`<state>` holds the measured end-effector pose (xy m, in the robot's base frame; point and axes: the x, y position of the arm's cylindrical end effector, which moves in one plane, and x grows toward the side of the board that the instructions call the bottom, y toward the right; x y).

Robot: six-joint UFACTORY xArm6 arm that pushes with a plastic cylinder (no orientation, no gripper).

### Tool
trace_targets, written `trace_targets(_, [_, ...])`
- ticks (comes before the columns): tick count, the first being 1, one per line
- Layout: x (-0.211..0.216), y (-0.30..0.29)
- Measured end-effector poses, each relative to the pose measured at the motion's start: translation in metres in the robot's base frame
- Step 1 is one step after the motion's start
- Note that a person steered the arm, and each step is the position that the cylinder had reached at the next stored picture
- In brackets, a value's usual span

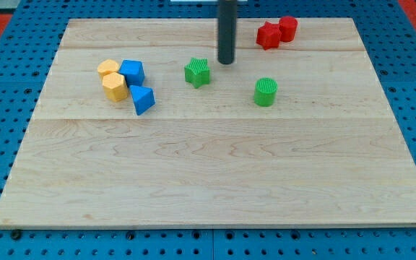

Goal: Push the green star towards the group of blocks

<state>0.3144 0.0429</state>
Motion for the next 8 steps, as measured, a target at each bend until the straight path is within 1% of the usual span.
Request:
trace_targets(1, [0.026, -0.007])
trace_targets(2, [0.03, -0.039])
trace_targets(3, [0.03, -0.025])
trace_targets(4, [0.06, -0.012])
trace_targets(5, [0.058, -0.034])
trace_targets(6, [0.029, -0.054])
trace_targets(7, [-0.016, -0.06])
trace_targets(8, [-0.019, -0.047])
